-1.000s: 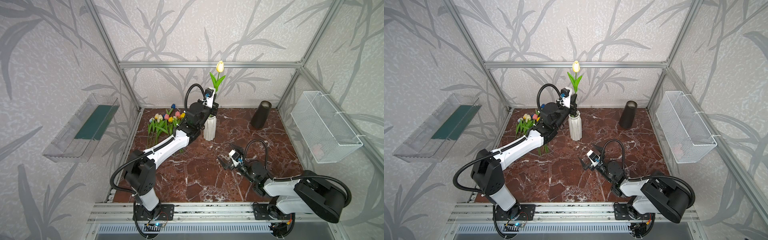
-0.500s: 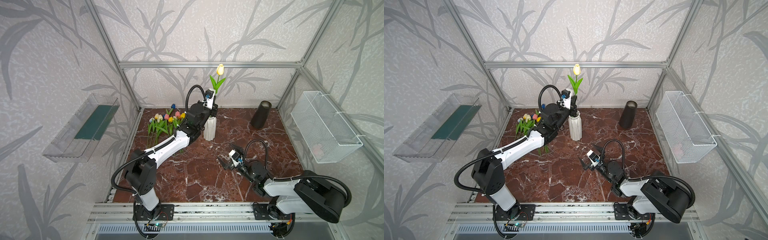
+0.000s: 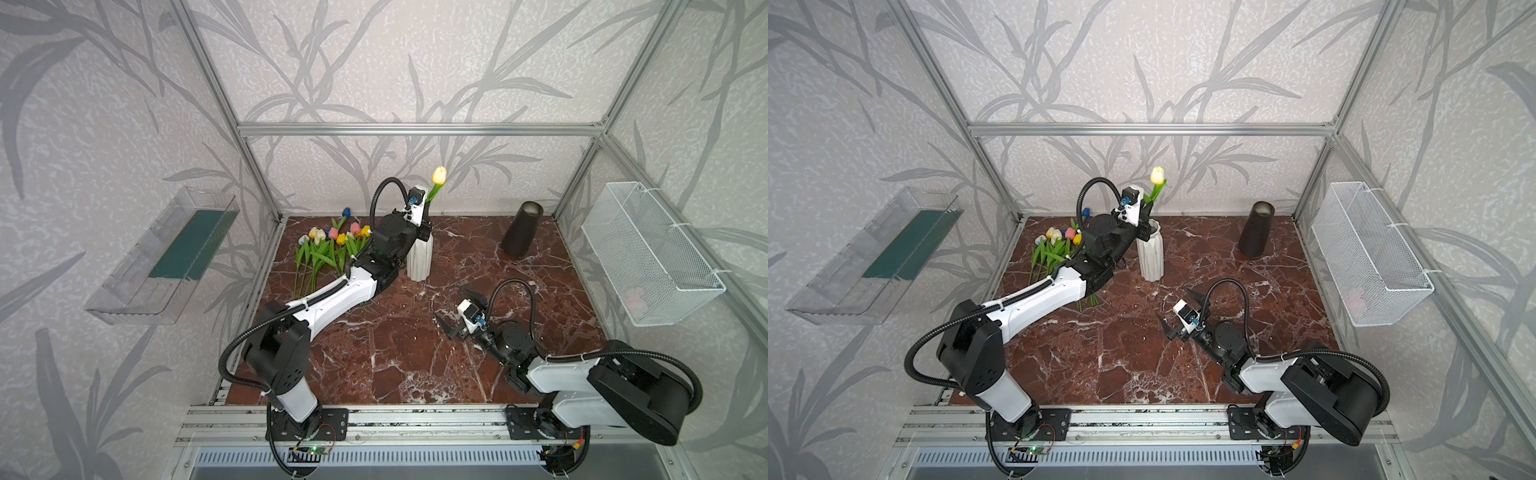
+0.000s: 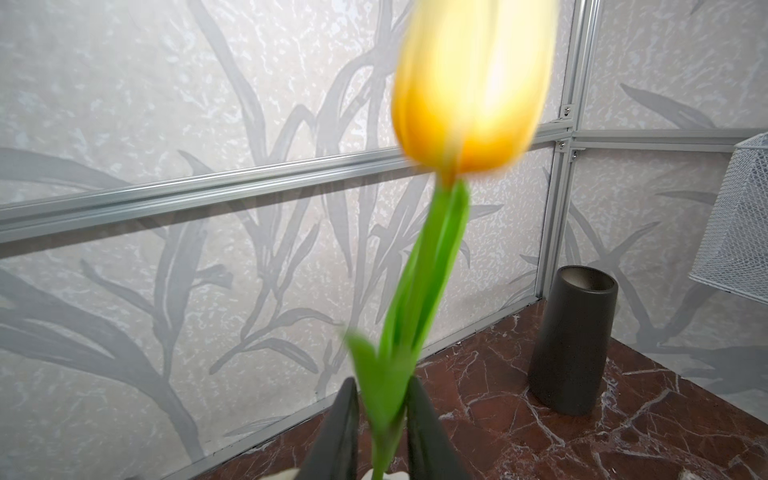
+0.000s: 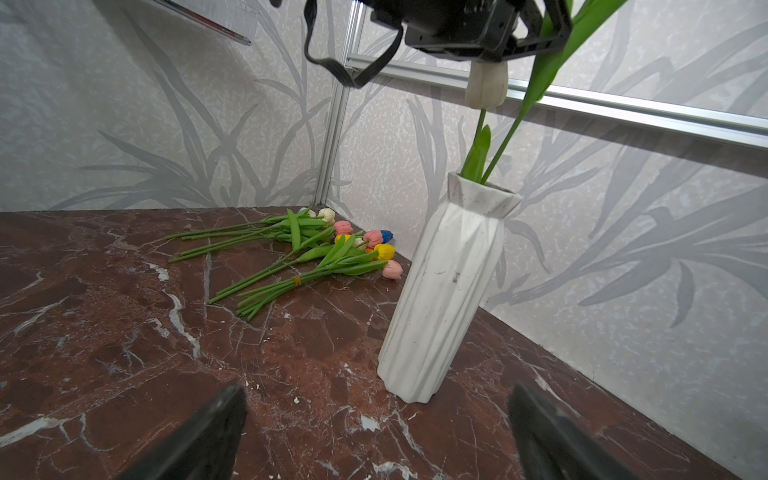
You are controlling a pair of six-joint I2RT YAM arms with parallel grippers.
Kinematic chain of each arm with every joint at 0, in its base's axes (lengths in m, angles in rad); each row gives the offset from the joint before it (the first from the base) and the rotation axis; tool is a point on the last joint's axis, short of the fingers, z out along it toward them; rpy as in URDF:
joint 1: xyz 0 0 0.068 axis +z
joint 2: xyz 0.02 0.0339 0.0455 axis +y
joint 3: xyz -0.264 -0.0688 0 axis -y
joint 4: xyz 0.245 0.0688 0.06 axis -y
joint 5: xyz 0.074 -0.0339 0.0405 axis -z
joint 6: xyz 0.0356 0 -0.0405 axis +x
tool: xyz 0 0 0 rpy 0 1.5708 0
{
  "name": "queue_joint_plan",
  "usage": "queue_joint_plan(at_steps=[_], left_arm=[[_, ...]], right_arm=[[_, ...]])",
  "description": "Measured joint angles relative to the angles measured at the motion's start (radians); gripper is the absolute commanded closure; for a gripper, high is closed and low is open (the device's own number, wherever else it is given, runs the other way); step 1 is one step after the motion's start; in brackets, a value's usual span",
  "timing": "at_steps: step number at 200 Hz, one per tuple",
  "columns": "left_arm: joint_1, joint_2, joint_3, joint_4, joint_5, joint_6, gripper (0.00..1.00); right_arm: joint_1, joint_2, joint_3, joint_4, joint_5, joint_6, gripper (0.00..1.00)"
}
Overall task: Arrange the flowers into the vase
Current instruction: 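Open the left gripper, releasing the yellow tulip, and withdraw toward the bunch, then lower the left gripper onto the tulip bunch and grasp a pink tulip stem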
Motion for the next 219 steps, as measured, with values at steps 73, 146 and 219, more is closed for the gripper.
queue_joint_plan(at_steps=[73,146,219], left_arm=[[0.0,-0.154,-0.015,-0.049,0.0,-0.003,0.66],[0.148,-0.41,-0.125,-0.377,-0.113,-0.166,0.64],[0.591,-0.161,-0.208,-0.728,0.01,-0.469,0.69]], right_arm=[[0.0,0.0,0.0,0.0,0.0,0.0,0.01],[0.0,-0.023,0.0,-0.019,0.001,0.0,0.01],[0.0,-0.021,0.011,-0.056,-0.014,0.011,0.01]])
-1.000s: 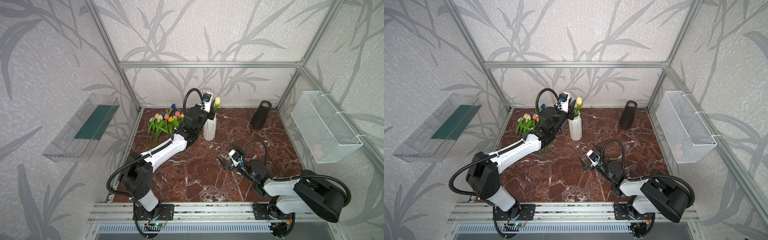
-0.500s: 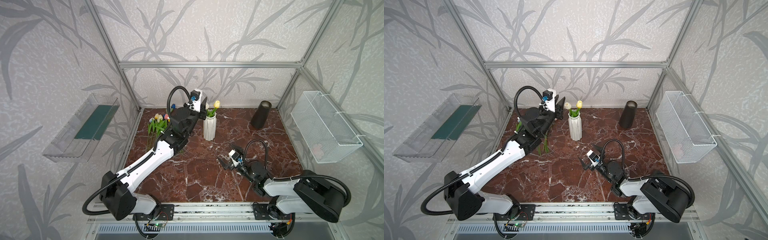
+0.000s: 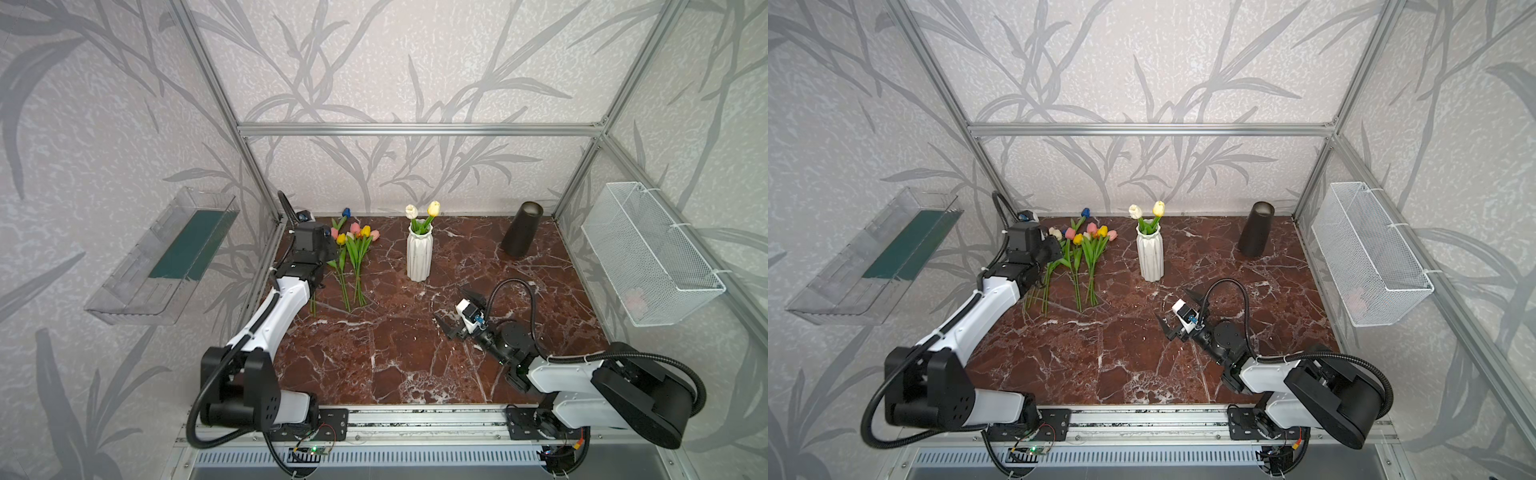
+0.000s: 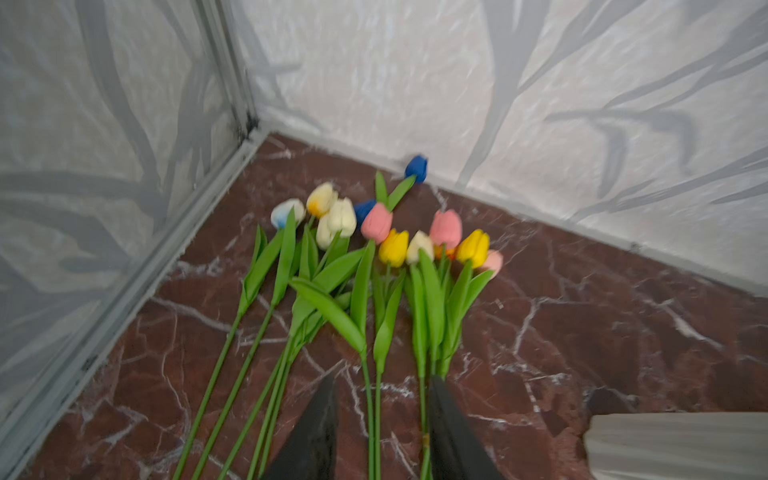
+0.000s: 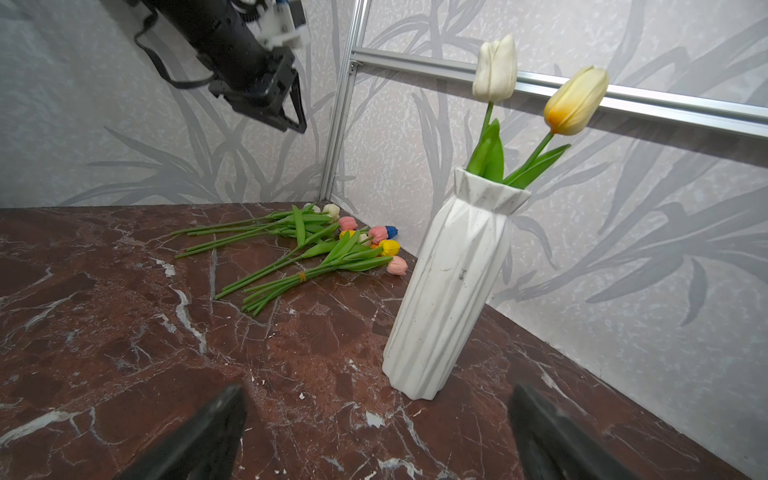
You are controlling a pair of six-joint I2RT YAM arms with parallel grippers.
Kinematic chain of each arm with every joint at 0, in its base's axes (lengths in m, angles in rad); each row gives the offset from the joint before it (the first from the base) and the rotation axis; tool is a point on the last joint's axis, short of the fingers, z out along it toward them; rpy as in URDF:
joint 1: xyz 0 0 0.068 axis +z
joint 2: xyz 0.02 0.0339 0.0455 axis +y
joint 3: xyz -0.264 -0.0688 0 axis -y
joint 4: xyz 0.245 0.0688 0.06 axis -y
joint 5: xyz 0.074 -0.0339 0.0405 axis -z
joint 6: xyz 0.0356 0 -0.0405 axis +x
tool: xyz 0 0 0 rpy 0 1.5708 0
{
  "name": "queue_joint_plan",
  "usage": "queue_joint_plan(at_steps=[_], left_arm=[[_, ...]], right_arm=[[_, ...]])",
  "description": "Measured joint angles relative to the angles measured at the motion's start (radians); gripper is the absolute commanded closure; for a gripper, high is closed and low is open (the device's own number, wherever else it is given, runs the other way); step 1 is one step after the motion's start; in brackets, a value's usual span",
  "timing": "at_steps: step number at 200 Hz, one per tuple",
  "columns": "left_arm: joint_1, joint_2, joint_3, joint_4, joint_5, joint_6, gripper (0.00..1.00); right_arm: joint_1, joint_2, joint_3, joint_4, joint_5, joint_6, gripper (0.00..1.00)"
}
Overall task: Arrange the flowers into the vase
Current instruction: 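Lower the left gripper onto the tulip bunch and grasp a pink tulip stem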
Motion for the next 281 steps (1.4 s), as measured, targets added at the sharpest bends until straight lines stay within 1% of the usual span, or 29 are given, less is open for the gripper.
queue_joint_plan(at_steps=[14,23,35,39,56,82,117,123,144,179,197,222,242,250,256,281], left_arm=[[0.024,0.129,0.051,-0.059,0.04,-0.013,0.73],[0.035,0.207,0.101,-0.109,0.066,-0.023,0.73],[0.04,0.303,0.177,-0.174,0.093,-0.024,0.82],[0.039,0.333,0.207,-0.194,0.103,-0.027,0.83],[0.039,0.42,0.307,-0.261,0.134,-0.024,0.84],[0.038,0.524,0.459,-0.354,0.146,-0.018,0.84],[0.038,0.546,0.483,-0.419,0.147,-0.012,0.82],[0.038,0.566,0.517,-0.457,0.147,-0.014,0.82],[0.038,0.639,0.575,-0.463,0.145,-0.014,0.82],[0.038,0.692,0.577,-0.502,0.145,-0.013,0.82],[0.038,0.696,0.578,-0.508,0.146,-0.014,0.79],[0.038,0.699,0.586,-0.517,0.147,-0.012,0.77],[0.038,0.71,0.599,-0.521,0.148,-0.013,0.83],[0.038,0.71,0.6,-0.522,0.147,-0.011,0.9],[0.038,0.71,0.6,-0.523,0.146,-0.01,0.93],[0.038,0.71,0.6,-0.526,0.135,-0.006,1.0]], right_arm=[[0.0,0.0,0.002,-0.003,-0.004,0.003,0.01],[0.0,-0.001,0.004,-0.009,-0.006,0.004,0.01],[0.0,-0.001,0.01,-0.017,-0.011,0.004,0.01],[0.0,-0.001,0.012,-0.019,-0.012,0.004,0.01],[0.0,0.0,0.019,-0.023,-0.018,0.003,0.01],[0.0,0.009,0.023,-0.023,-0.029,0.004,0.01],[0.0,0.013,0.027,-0.024,-0.032,0.004,0.01],[0.0,0.013,0.027,-0.024,-0.034,0.004,0.01],[0.0,0.013,0.028,-0.024,-0.039,0.003,0.01],[0.0,0.013,0.028,-0.025,-0.045,0.004,0.01],[0.0,0.014,0.028,-0.025,-0.047,0.005,0.01],[0.0,0.014,0.028,-0.026,-0.048,0.005,0.01],[0.0,0.014,0.028,-0.026,-0.048,0.005,0.01],[0.0,0.014,0.028,-0.026,-0.048,0.005,0.01],[0.0,0.014,0.028,-0.026,-0.048,0.005,0.01],[0.0,0.013,0.028,-0.026,-0.047,0.005,0.01]])
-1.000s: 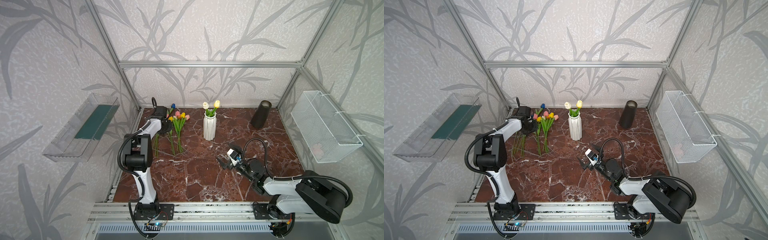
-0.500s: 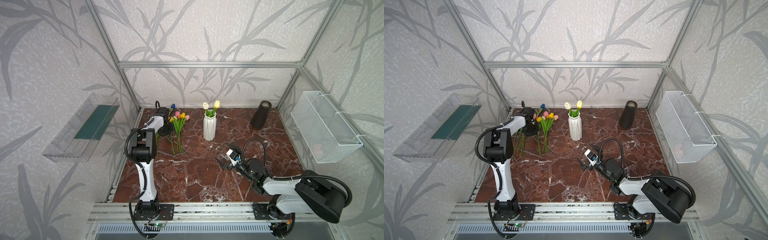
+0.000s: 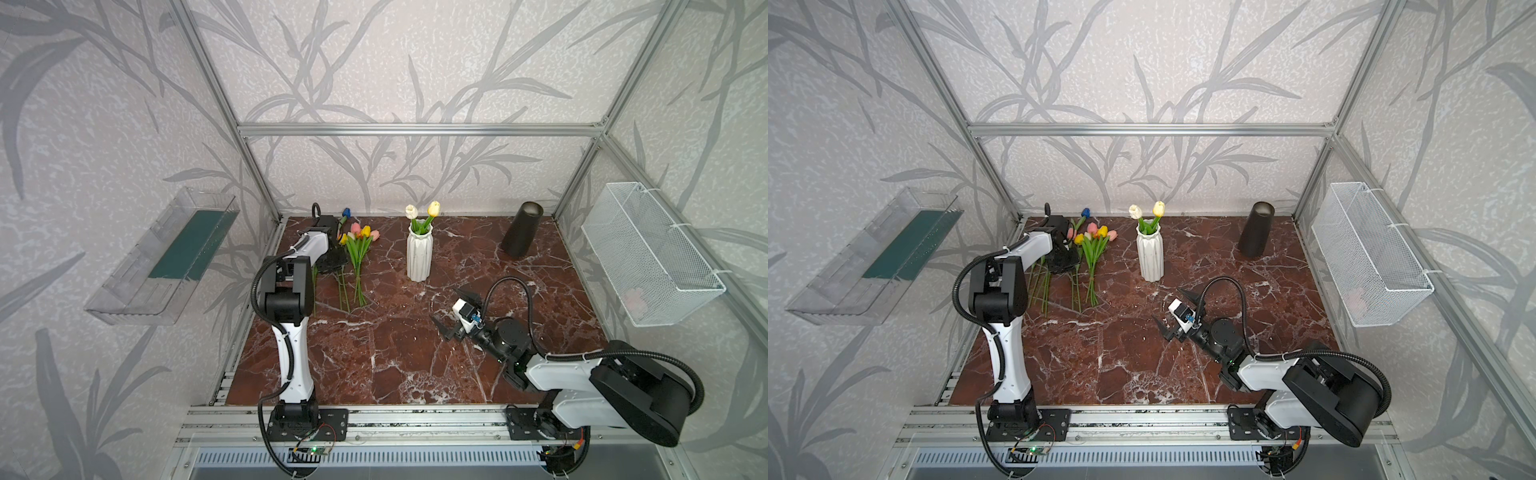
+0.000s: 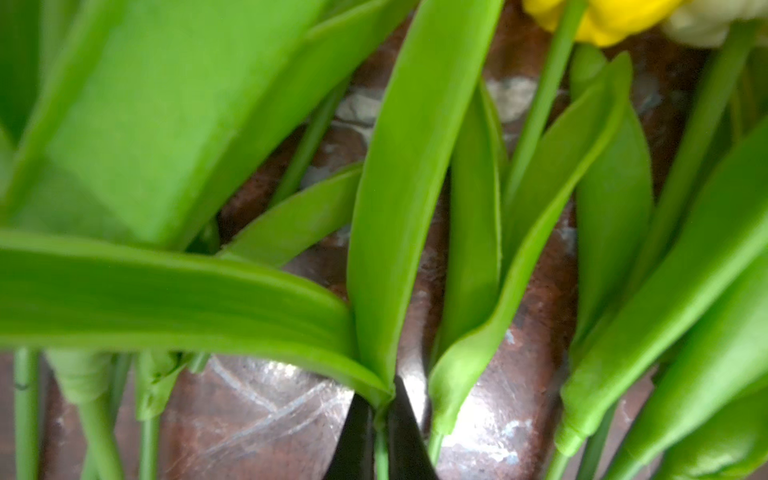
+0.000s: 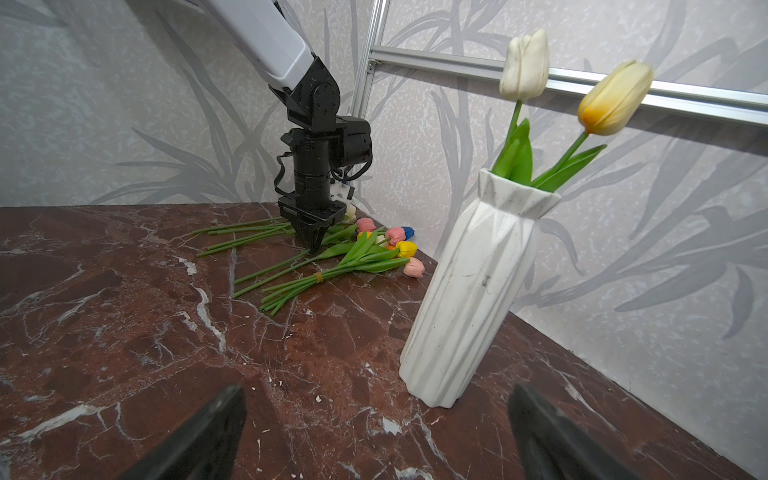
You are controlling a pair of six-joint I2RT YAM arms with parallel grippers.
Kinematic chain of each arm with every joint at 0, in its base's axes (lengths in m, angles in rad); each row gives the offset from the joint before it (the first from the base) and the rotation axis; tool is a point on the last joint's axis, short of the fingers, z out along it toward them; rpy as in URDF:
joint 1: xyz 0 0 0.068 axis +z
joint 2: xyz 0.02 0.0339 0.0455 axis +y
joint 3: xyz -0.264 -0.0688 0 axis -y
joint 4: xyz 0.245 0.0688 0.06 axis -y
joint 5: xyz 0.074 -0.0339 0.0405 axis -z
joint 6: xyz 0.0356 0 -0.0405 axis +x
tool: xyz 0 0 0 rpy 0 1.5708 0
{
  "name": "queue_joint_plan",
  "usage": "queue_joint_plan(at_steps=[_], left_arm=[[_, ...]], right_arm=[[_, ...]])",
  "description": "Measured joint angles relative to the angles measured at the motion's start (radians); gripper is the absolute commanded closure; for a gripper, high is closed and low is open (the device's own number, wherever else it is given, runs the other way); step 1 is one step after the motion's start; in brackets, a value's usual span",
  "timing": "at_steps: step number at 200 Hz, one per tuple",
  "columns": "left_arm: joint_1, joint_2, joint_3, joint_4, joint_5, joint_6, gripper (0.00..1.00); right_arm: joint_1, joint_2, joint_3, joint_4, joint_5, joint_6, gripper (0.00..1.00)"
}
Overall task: Arrange the flowers into the vase
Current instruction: 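Lower the left gripper onto the tulip bunch and grasp a pink tulip stem, then lift the pink tulip with the left gripper and carry it over the white vase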
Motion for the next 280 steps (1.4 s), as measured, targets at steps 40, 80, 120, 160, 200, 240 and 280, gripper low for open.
queue_joint_plan(at_steps=[40,80,120,160,200,240,280], left_arm=[[0.0,-0.008,-0.009,-0.002,-0.018,0.001,1.0],[0.0,-0.137,-0.134,0.005,-0.026,-0.002,1.0],[-0.015,-0.379,-0.252,0.039,-0.032,-0.012,1.0],[-0.048,-0.612,-0.347,0.124,-0.033,-0.011,1.0],[-0.166,-0.882,-0.513,0.386,-0.02,0.078,1.0],[-0.249,-1.079,-0.722,0.808,0.148,0.135,1.0],[-0.27,-1.046,-0.787,1.194,0.3,0.104,1.0]], right_arm=[[0.0,-0.001,0.0,0.0,0.0,0.0,0.01],[0.0,-0.001,0.0,0.001,0.0,0.002,0.01],[0.0,-0.001,0.0,0.003,0.0,0.002,0.01],[0.0,0.002,0.0,0.018,0.0,0.002,0.01],[0.0,0.006,-0.001,0.039,0.0,0.002,0.01],[0.0,0.006,-0.001,0.042,0.0,0.002,0.01],[0.0,0.006,-0.002,0.043,0.0,0.003,0.01]])
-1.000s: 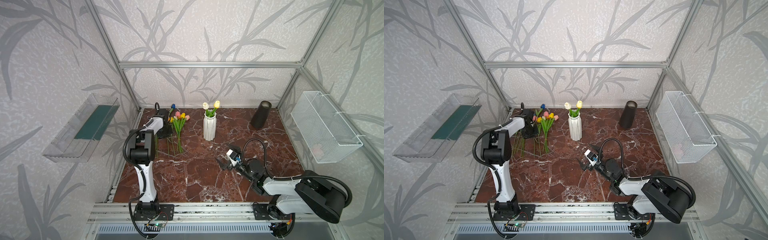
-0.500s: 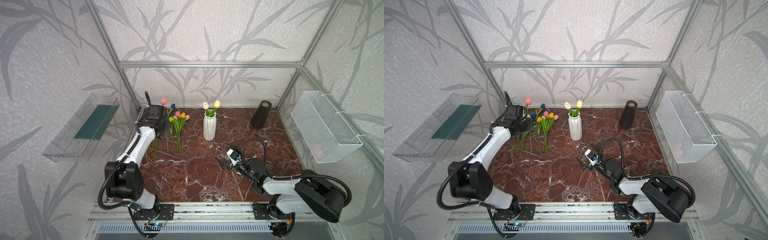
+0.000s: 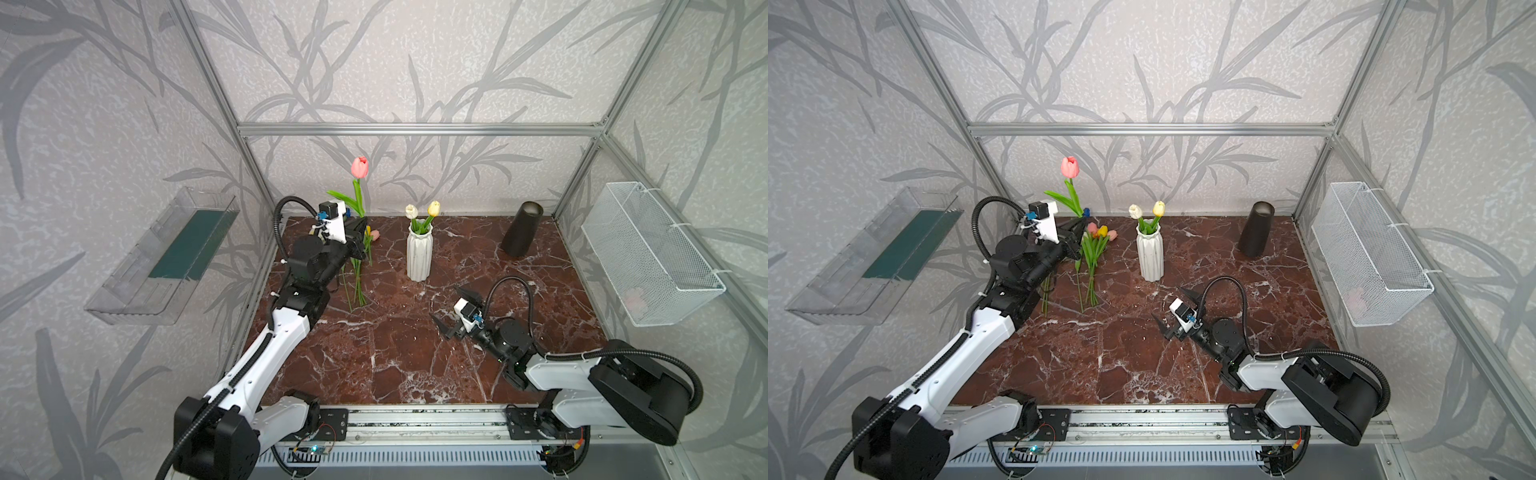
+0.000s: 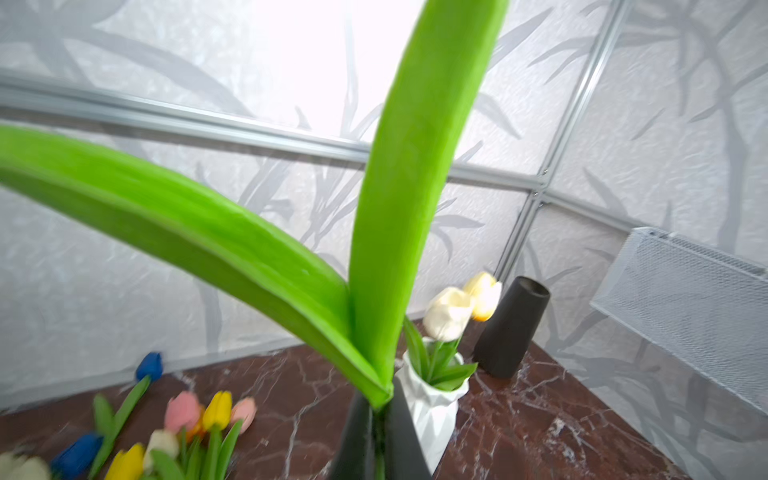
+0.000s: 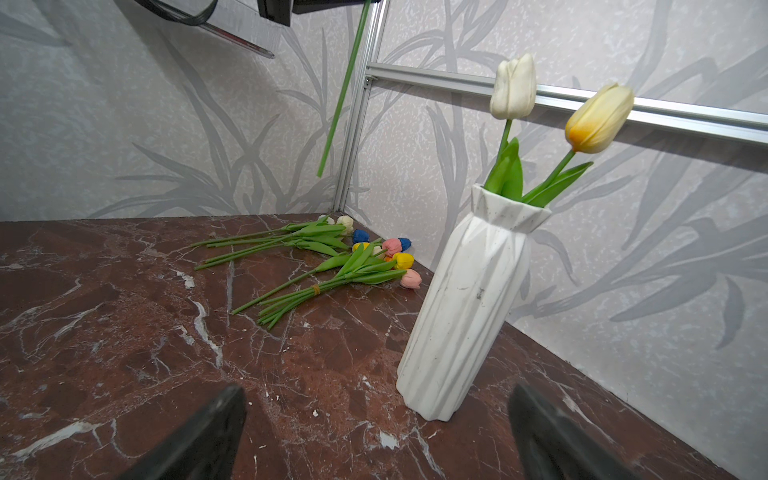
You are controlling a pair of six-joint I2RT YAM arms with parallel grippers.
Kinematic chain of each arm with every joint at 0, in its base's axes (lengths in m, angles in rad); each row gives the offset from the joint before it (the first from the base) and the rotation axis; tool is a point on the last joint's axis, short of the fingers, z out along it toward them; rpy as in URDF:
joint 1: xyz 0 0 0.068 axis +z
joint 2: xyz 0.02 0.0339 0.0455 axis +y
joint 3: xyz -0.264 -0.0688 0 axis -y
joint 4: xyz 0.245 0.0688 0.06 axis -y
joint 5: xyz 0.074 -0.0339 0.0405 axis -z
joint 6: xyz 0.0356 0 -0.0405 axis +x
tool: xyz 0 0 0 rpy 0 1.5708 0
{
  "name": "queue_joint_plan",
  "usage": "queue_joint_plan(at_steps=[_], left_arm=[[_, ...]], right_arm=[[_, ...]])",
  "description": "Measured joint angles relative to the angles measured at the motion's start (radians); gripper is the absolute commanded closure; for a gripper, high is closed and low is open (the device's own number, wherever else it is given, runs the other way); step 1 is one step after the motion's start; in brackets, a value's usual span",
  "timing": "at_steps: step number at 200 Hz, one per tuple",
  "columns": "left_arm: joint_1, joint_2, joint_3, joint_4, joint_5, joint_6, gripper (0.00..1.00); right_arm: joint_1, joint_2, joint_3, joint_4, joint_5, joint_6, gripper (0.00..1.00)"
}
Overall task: Arrange the flowers into the vase
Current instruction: 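Lift the pink tulip with the left gripper and carry it over the white vase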
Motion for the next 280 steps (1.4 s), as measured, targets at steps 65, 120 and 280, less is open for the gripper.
queue_joint_plan(at_steps=[65,120,280], left_arm=[[-0.045,0.252,0.046,0.353,0.034,-0.049,1.0],[-0.074,0.439,0.191,0.5,0.01,-0.071,1.0],[-0.178,0.621,0.421,0.463,0.01,-0.104,1.0]], right_arm=[[0.0,0.0,0.0,0.003,0.0,0.0,0.01],[0.0,-0.006,0.0,-0.002,0.0,0.0,0.01],[0.0,-0.019,0.0,-0.012,-0.001,-0.001,0.01]])
